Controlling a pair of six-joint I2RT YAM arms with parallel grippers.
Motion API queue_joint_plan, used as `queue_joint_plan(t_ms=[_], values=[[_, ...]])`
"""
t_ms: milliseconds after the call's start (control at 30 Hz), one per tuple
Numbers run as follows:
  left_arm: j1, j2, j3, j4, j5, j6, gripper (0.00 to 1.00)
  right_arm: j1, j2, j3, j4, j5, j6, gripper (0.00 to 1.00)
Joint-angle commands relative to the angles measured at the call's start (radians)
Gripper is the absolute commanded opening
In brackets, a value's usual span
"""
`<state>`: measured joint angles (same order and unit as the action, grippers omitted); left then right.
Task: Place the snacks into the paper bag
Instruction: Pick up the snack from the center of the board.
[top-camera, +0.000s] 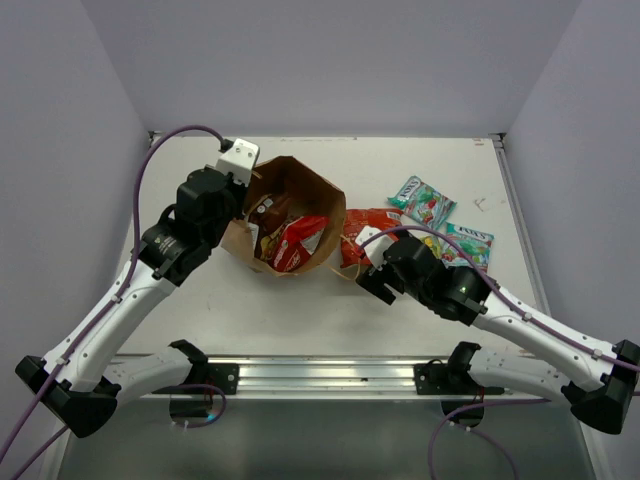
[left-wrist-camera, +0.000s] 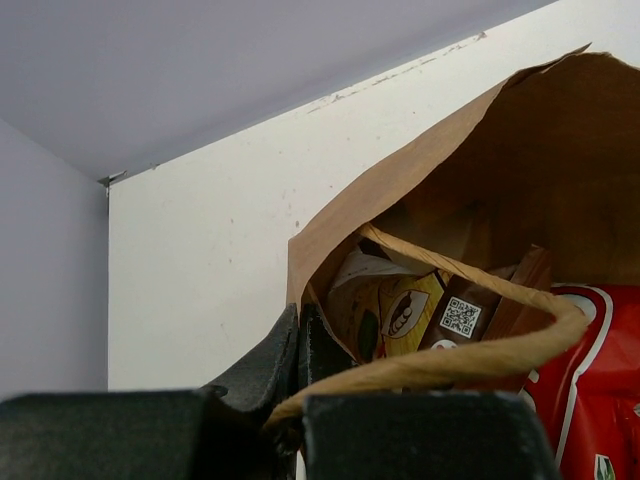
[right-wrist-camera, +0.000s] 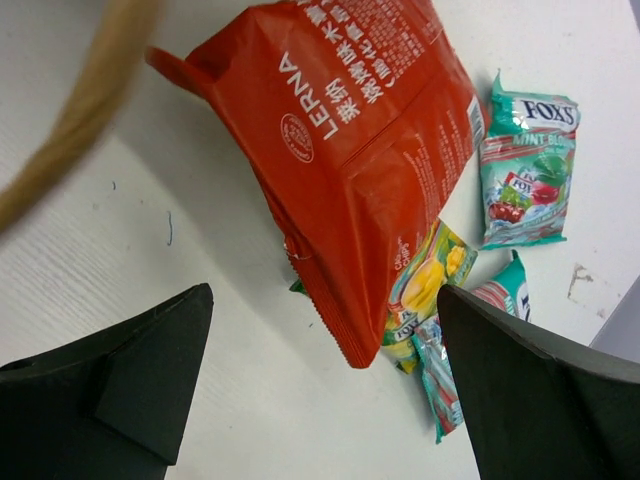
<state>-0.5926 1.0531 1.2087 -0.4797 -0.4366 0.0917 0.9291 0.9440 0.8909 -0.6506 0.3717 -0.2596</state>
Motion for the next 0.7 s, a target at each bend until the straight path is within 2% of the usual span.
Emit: queue_joint_plan(t_ms=[0, 267, 467, 600, 667], values=[[0.017, -0.001, 0.04, 0.036, 0.016, 0.026, 0.0, -0.003, 0.012, -0.072, 0.113, -0.013, -0.052, 0.98], [0.022, -0.004, 0.046, 0.027, 0.019, 0.026, 0.0, -0.047, 0.102, -0.204, 0.339, -0.019, -0.119, 0.98], [0.022, -0.01, 0.043, 0.026, 0.025, 0.023, 0.0, -0.104, 0.202, -0.219, 0.48, -0.048, -0.155, 0.98], [0.022, -0.012, 0.043, 0.027, 0.025, 0.025, 0.0, -0.15, 0.262, -0.214, 0.526, -0.077, -0.167, 0.94], [0.022, -0.013, 0.043, 0.027, 0.03, 0.022, 0.0, -0.162, 0.276, -0.208, 0.531, -0.094, -0.165, 0.87]])
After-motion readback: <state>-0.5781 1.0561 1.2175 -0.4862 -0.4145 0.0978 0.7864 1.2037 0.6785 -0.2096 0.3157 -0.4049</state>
